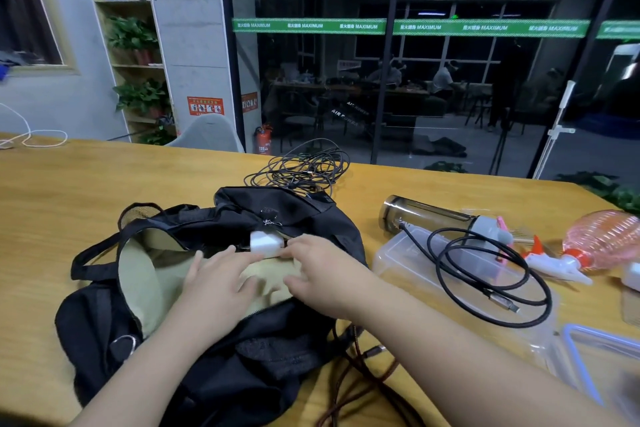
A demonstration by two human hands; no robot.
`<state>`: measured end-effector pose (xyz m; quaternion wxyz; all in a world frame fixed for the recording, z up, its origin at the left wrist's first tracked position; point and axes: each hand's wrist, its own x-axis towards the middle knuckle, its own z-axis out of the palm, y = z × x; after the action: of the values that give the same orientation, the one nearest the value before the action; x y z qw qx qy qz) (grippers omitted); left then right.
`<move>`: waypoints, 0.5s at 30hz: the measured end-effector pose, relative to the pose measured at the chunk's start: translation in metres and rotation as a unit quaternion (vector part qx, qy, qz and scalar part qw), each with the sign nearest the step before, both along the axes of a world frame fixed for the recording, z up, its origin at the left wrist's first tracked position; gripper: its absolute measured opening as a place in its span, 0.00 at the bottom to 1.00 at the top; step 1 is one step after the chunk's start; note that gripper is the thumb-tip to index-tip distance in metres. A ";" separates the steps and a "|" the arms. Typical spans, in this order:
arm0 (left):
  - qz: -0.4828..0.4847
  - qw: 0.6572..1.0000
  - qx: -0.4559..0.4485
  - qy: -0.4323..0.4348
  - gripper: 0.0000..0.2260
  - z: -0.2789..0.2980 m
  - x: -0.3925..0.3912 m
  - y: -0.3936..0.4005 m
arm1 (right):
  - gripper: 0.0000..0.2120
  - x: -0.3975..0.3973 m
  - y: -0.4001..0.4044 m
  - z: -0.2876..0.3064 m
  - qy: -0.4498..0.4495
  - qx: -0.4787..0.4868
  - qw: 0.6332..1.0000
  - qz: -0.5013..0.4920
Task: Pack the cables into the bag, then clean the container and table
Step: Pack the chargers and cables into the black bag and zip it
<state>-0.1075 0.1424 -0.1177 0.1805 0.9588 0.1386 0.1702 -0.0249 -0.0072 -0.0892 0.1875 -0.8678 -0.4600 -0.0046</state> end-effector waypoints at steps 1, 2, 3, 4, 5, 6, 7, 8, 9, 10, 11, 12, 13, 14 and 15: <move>-0.013 0.999 -0.026 -0.025 0.15 0.004 0.000 -0.008 | 0.21 -0.001 -0.008 0.003 -0.016 0.020 1.000 -0.006; -0.030 0.998 -0.040 -0.045 0.14 0.007 0.001 -0.015 | 0.21 -0.001 -0.017 0.006 -0.030 0.036 0.999 -0.015; -0.048 0.996 -0.046 -0.061 0.13 0.010 0.002 -0.023 | 0.21 -0.002 -0.026 0.009 -0.038 0.048 0.998 -0.024; -0.066 0.994 -0.047 -0.078 0.14 0.014 0.002 -0.033 | 0.21 -0.003 -0.036 0.012 -0.040 0.057 0.997 -0.034; -0.083 0.991 -0.050 -0.097 0.16 0.018 0.003 -0.042 | 0.22 -0.005 -0.046 0.014 -0.039 0.064 0.996 -0.045; -0.100 0.987 -0.055 -0.116 0.17 0.022 0.004 -0.052 | 0.22 -0.006 -0.055 0.017 -0.033 0.072 0.995 -0.058; -0.117 0.982 -0.063 -0.132 0.17 0.025 0.006 -0.062 | 0.22 -0.009 -0.065 0.019 -0.025 0.085 0.993 -0.073; -0.134 0.977 -0.071 -0.147 0.16 0.028 0.007 -0.073 | 0.22 -0.011 -0.073 0.020 -0.018 0.103 0.991 -0.089; -0.150 0.972 -0.082 -0.162 0.17 0.030 0.009 -0.082 | 0.22 -0.013 -0.081 0.021 -0.012 0.122 0.987 -0.103; -0.164 0.967 -0.096 -0.172 0.18 0.031 0.012 -0.091 | 0.22 -0.015 -0.089 0.022 -0.008 0.139 0.984 -0.114; -0.174 0.963 -0.106 -0.178 0.20 0.032 0.015 -0.099 | 0.22 -0.017 -0.095 0.023 -0.003 0.150 0.981 -0.122; -0.180 0.961 -0.112 -0.178 0.22 0.033 0.019 -0.105 | 0.22 -0.018 -0.101 0.025 0.002 0.157 0.980 -0.126; -0.183 0.962 -0.114 -0.169 0.23 0.035 0.024 -0.111 | 0.22 -0.016 -0.106 0.027 0.004 0.154 0.980 -0.127; -0.186 0.964 -0.110 -0.157 0.24 0.039 0.029 -0.117 | 0.22 -0.012 -0.109 0.029 0.000 0.145 0.981 -0.126; -0.189 0.967 -0.101 -0.141 0.24 0.043 0.037 -0.122 | 0.23 -0.006 -0.111 0.031 -0.006 0.129 0.983 -0.127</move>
<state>-0.0705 0.0209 -0.0751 0.3229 0.9107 -0.0552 0.2515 -0.0313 -0.1186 -0.0585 0.2930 -0.8878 -0.3426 -0.0926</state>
